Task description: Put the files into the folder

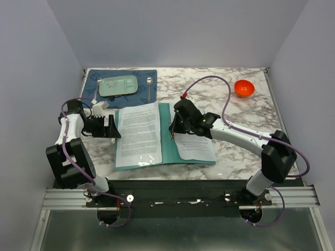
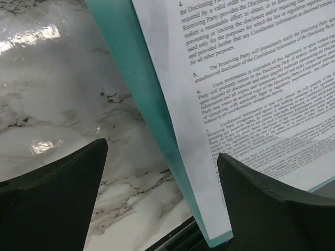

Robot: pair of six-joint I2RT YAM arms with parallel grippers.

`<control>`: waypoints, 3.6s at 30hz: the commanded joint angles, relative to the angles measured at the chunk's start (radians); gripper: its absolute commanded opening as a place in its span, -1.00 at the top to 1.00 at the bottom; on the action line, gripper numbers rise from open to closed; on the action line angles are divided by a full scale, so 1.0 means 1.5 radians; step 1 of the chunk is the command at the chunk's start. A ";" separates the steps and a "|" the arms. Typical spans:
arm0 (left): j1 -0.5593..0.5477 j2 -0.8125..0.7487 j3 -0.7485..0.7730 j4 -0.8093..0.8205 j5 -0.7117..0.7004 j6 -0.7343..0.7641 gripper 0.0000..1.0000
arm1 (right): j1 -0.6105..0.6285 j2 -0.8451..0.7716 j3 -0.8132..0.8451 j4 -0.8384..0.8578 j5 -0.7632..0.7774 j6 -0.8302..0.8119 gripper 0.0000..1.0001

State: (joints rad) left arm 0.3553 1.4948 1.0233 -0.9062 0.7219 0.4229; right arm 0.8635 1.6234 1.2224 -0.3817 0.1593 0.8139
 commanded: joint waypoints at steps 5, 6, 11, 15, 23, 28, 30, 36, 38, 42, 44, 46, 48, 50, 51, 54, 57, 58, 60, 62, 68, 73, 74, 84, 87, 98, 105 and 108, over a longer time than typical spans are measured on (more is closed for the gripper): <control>0.012 -0.010 0.016 -0.033 0.085 0.047 -0.98 | -0.003 -0.023 -0.032 0.085 -0.064 0.048 0.99; 0.012 -0.010 0.016 -0.033 0.090 0.048 -0.98 | -0.002 -0.020 -0.033 0.089 -0.068 0.052 0.99; 0.012 -0.012 0.018 -0.037 0.159 0.021 -0.98 | -0.003 -0.005 -0.038 0.115 -0.090 0.072 0.99; 0.012 -0.027 0.023 -0.041 0.189 0.003 -0.98 | -0.003 0.013 -0.039 0.125 -0.095 0.081 0.99; 0.013 -0.089 0.039 -0.043 0.166 -0.023 -0.98 | -0.003 0.029 -0.049 0.121 -0.079 0.066 0.99; 0.012 -0.120 0.045 -0.043 0.163 -0.034 -0.98 | -0.003 0.043 -0.056 0.115 -0.070 0.059 0.99; 0.012 -0.127 0.046 -0.043 0.168 -0.048 -0.98 | -0.003 0.045 -0.058 0.115 -0.069 0.060 0.99; 0.007 -0.135 0.054 -0.043 0.201 -0.075 -0.98 | -0.001 0.062 -0.058 0.117 -0.073 0.066 0.99; -0.002 -0.136 0.065 -0.042 0.218 -0.094 -0.98 | -0.001 0.074 -0.056 0.119 -0.078 0.068 0.99; -0.021 -0.139 0.095 -0.038 0.240 -0.126 -0.98 | 0.003 0.111 -0.045 0.120 -0.088 0.071 0.99; -0.039 -0.140 0.109 -0.035 0.244 -0.138 -0.98 | 0.005 0.125 -0.040 0.125 -0.099 0.077 0.99; -0.054 -0.139 0.112 -0.028 0.246 -0.151 -0.98 | 0.009 0.150 -0.035 0.130 -0.102 0.081 0.99; -0.075 -0.133 0.110 -0.024 0.247 -0.158 -0.98 | 0.014 0.165 -0.029 0.134 -0.122 0.085 0.96; -0.088 -0.125 0.105 -0.014 0.245 -0.163 -0.98 | 0.016 0.187 -0.027 0.145 -0.138 0.092 0.92; -0.098 -0.122 0.103 -0.010 0.247 -0.167 -0.98 | 0.018 0.192 -0.028 0.154 -0.147 0.095 0.86; -0.114 -0.113 0.104 0.010 0.250 -0.191 -0.98 | 0.022 0.213 -0.024 0.184 -0.178 0.101 0.69; -0.135 -0.109 0.121 0.039 0.248 -0.229 -0.98 | 0.024 0.238 -0.014 0.218 -0.217 0.112 0.56; -0.144 -0.108 0.131 0.053 0.249 -0.240 -0.98 | 0.023 0.243 -0.011 0.232 -0.229 0.121 0.52; -0.153 -0.103 0.142 0.062 0.253 -0.268 -0.98 | 0.023 0.269 0.007 0.247 -0.266 0.123 0.39; -0.163 -0.101 0.158 0.072 0.253 -0.279 -0.98 | 0.024 0.286 0.042 0.248 -0.292 0.126 0.27; -0.184 -0.101 0.183 0.110 0.241 -0.333 -0.98 | 0.013 0.289 0.068 0.282 -0.359 0.143 -0.10; -0.212 -0.105 0.185 0.129 0.237 -0.359 -0.98 | -0.034 0.202 -0.013 0.332 -0.409 0.135 -0.23; -0.217 -0.107 0.179 0.140 0.236 -0.364 -0.98 | -0.043 0.190 -0.028 0.350 -0.422 0.132 -0.25; -0.289 -0.100 0.175 0.157 0.209 -0.376 -0.98 | -0.128 0.102 -0.134 0.305 -0.476 0.067 -0.28; -0.305 -0.099 0.175 0.157 0.208 -0.379 -0.98 | -0.127 0.136 -0.138 0.304 -0.475 0.071 -0.28; -0.384 -0.094 0.184 0.150 0.199 -0.385 -0.98 | -0.128 0.108 -0.189 0.227 -0.391 0.029 -0.11; -0.407 -0.105 0.181 0.149 0.200 -0.389 -0.98 | -0.128 0.155 -0.146 0.209 -0.394 0.031 0.80; -0.411 -0.101 0.185 0.145 0.199 -0.386 -0.98 | -0.127 0.182 -0.120 0.211 -0.406 0.042 0.85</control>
State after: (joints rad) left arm -0.2440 1.3510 1.2823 -0.6777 1.0286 -0.1352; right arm 0.6682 1.8378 0.9886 -0.0380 -0.4416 0.8715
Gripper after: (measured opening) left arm 0.988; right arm 0.084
